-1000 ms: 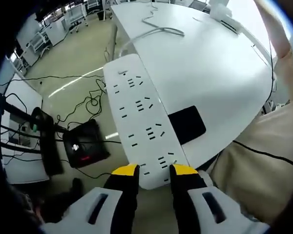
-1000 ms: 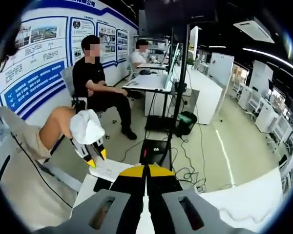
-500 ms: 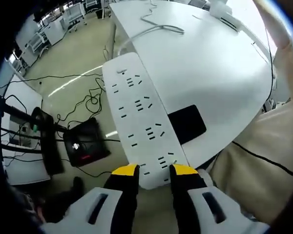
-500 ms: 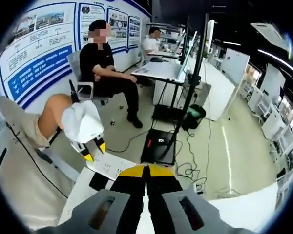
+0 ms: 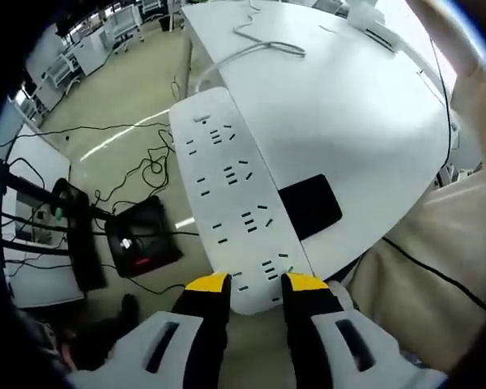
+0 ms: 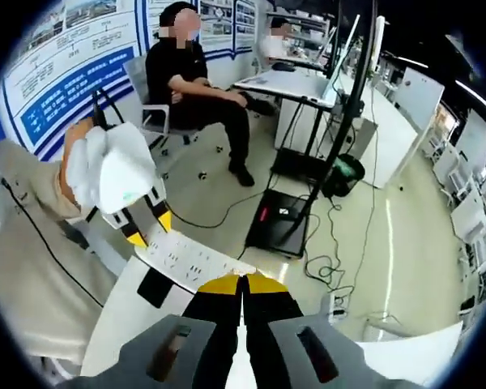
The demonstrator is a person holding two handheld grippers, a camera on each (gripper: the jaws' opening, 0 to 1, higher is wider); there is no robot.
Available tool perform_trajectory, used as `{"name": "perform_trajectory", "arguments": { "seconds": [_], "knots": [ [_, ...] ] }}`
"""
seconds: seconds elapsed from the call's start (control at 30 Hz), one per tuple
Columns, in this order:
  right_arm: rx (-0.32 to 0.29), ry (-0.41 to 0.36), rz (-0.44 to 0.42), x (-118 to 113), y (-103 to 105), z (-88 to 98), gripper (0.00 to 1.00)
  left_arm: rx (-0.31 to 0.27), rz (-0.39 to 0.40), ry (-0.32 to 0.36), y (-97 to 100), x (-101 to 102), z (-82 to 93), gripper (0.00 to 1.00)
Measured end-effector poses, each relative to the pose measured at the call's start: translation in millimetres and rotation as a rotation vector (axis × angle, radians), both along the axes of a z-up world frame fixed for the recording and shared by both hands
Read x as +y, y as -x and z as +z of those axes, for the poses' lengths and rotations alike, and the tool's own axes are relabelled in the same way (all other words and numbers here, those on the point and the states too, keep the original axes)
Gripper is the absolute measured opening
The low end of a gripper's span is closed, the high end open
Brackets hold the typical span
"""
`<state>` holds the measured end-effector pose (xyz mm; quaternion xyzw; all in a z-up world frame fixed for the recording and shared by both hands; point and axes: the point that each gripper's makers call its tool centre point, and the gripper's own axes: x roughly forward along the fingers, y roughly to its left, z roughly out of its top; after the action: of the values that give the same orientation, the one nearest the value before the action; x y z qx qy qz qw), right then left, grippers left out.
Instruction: Pick up the power strip scattered on the table, fix it on the side mounting bracket of the table, and press the switch
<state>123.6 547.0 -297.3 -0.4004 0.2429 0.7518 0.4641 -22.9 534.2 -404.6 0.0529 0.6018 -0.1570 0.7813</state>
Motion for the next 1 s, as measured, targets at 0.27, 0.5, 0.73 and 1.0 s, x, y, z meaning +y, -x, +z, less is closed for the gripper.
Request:
{"name": "perform_trajectory", "arguments": {
  "seconds": [0.27,0.5,0.73,1.0],
  "knots": [
    [-0.011,0.1,0.05,-1,1,-31.1,0.0,-0.005,-0.003,0.004,-0.2,0,-0.1,0.31],
    [0.012,0.179,0.046,2,4,-60.6,0.0,-0.002,-0.006,0.002,-0.1,0,-0.3,0.31],
    [0.02,0.211,0.048,1,9,-73.8,0.0,-0.003,-0.008,0.002,0.2,0,-0.2,0.31],
    [0.0,0.27,0.061,-9,14,-83.8,0.0,-0.013,-0.006,0.004,0.3,0,0.2,0.31]
  ]
}}
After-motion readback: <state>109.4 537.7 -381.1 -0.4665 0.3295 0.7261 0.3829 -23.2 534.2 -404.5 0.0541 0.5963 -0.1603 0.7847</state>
